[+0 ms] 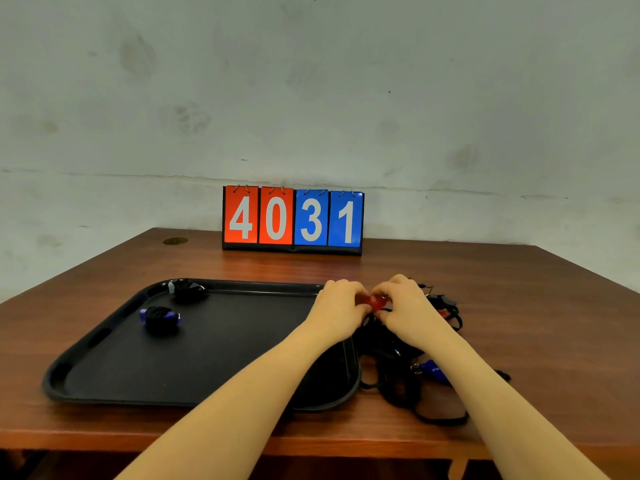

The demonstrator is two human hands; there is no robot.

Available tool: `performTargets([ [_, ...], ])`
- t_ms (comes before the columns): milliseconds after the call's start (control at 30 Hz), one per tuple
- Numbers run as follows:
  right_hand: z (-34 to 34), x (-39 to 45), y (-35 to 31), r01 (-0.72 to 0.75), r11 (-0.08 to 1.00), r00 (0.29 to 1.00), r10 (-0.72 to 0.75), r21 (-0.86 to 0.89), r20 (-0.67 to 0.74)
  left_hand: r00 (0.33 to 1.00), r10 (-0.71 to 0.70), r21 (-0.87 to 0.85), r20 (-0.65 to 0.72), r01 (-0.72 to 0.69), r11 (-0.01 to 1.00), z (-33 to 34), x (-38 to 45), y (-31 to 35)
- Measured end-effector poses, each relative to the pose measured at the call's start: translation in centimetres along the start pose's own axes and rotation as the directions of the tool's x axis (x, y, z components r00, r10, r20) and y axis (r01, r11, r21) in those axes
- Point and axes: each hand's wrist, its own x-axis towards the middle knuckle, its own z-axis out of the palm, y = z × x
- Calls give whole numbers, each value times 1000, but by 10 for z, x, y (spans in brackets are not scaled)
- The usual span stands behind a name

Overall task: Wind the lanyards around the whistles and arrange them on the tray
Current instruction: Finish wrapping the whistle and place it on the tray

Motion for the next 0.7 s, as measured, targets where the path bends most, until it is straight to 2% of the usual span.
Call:
performTargets([
  [167,-5,-5,-11,83,996,982,-76,32,-170,998,50,-12,-40,-51,999,-27,-7,11],
  [267,-6,-6,-23,112,990,979,-96,83,-183,996,73,15,-60,-72,997,-45,-17,8],
  [400,-4,-2,-43,159,985,971,-144,66,-190,994,73,6,-85,-73,997,-75,-37,-2],
  [533,7,4,-59,186,982,941,-166,43,-296,988,55,0,-145,-56,998,-96,-50,-19],
  [600,14,10,-70,206,956,947,-142,208,-287,983,33,-13,-181,-36,999,-103,-54,-30],
  [700,23,17,-87,193,825,974,-95,531,-207,971,-3,-82,-237,-17,996,-108,-55,-43],
])
